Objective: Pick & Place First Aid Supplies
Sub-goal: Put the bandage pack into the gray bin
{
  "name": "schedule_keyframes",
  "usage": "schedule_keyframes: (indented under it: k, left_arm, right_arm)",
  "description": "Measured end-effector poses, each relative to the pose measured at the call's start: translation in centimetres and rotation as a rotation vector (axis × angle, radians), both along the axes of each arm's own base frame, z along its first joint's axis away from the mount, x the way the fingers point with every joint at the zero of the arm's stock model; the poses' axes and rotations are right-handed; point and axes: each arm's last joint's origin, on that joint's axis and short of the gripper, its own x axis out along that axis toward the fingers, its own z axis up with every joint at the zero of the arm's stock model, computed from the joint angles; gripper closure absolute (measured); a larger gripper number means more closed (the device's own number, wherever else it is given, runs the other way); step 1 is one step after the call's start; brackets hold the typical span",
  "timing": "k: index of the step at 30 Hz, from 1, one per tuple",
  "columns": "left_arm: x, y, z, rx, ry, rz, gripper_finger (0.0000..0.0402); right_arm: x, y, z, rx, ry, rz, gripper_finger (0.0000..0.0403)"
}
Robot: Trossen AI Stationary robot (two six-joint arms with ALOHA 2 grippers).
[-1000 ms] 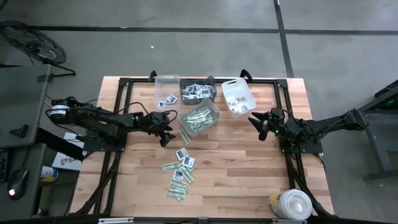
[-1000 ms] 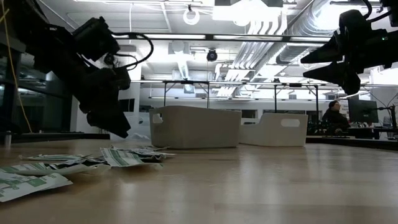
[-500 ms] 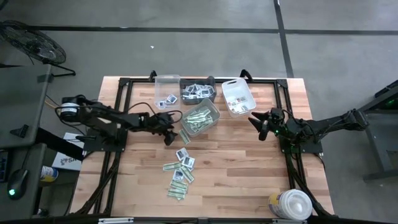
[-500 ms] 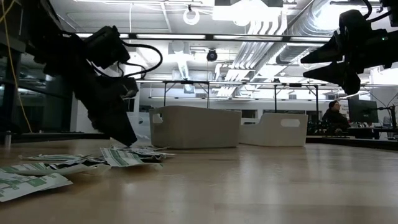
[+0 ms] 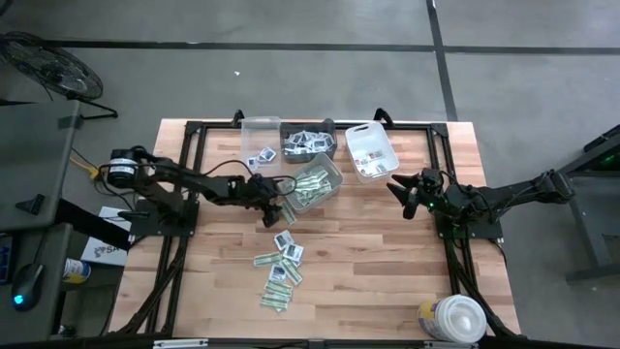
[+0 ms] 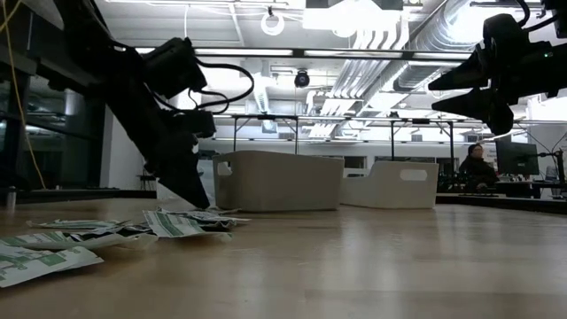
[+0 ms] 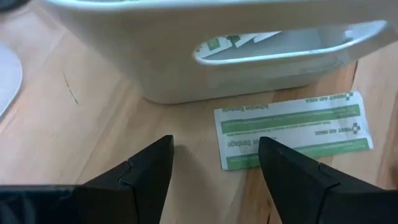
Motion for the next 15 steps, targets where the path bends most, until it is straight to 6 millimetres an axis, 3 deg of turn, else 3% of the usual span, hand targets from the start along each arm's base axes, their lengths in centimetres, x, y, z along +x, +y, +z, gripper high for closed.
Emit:
schedule_keyframes:
  k: [15]
  left_arm:
    - [0.4,-2.1,-2.7,0.125,0.137,-0.085,0.0165]
  right_arm:
    - [0.0,0.0,0.0,0.0,0.0,0.0,0.0192]
